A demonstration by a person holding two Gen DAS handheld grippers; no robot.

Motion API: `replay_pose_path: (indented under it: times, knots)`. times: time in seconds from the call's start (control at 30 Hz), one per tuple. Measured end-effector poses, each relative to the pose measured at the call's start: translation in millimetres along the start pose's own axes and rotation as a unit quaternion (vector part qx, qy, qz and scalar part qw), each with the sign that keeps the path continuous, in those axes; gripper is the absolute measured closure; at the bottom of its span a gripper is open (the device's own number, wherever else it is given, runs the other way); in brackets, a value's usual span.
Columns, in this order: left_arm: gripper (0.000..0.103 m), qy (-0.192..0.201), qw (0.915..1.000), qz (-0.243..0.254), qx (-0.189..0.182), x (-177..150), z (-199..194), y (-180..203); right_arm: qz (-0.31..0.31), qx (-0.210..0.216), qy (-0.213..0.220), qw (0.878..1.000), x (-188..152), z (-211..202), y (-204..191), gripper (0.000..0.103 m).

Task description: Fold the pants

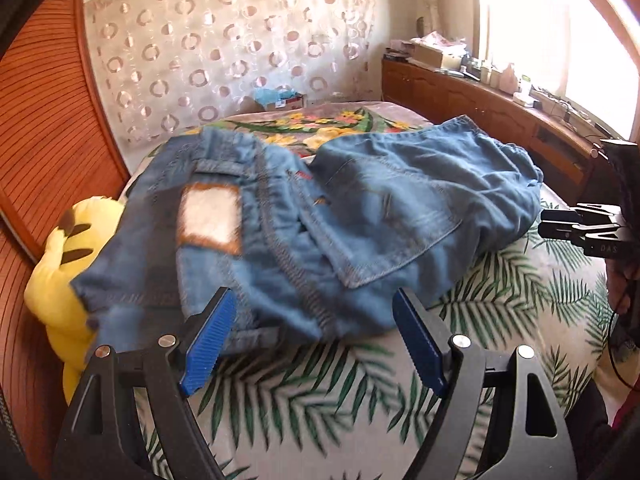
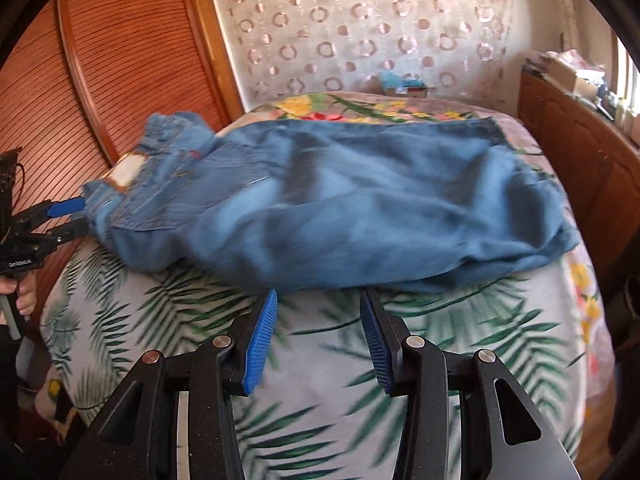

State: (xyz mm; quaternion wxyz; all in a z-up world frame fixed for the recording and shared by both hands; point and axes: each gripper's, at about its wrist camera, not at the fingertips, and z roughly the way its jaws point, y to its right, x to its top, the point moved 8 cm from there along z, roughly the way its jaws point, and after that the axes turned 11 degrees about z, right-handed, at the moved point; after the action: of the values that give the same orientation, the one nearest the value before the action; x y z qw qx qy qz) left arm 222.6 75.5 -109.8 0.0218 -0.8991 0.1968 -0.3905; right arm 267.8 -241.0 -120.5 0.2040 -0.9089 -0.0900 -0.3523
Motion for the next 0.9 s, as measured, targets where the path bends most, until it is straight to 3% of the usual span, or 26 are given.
replay_pose_path:
  times: [0.23,0.53,0.57,0.63,0.7,0.73,0.83,0.9]
  knots:
    - [0.022,-0.007,0.9998,-0.012,0.013,-20.9,-6.8,-16.2,-0.020,0.010,-0.013,1.000,-1.3,9.7,1.2,0.058]
    - [0.022,-0.018,0.9980,-0.055,0.025,-43.6,7.8,-46.5,-0.061,-0.013,-0.017,0.998,14.0,30.7,-4.2,0.058]
    - [0.022,-0.021,0.9977,-0.058,0.026,-46.8,10.3,-49.1,-0.063,-0.012,-0.013,0.998,15.9,29.8,-3.0,0.060]
    - [0.022,-0.024,0.9972,-0.061,0.037,-50.1,13.2,-54.0,-0.067,-0.012,-0.008,0.998,17.6,30.2,-7.0,0.074]
    - [0.022,-0.021,0.9964,-0.070,0.043,-51.8,13.0,-59.3,-0.070,-0.007,0.002,0.998,16.2,26.3,-12.7,0.100]
    - [0.022,-0.019,0.9963,-0.074,0.041,-51.9,12.5,-60.2,-0.068,-0.002,0.013,0.998,15.8,20.9,-15.0,0.100]
    - [0.035,-0.005,0.9967,-0.072,0.036,-48.1,9.3,-59.7,-0.062,0.009,0.040,0.997,18.7,9.2,-28.0,0.101]
    - [0.050,0.000,0.9971,-0.068,0.034,-45.3,8.1,-56.9,-0.054,0.012,0.050,0.997,18.8,3.7,-27.9,0.101]
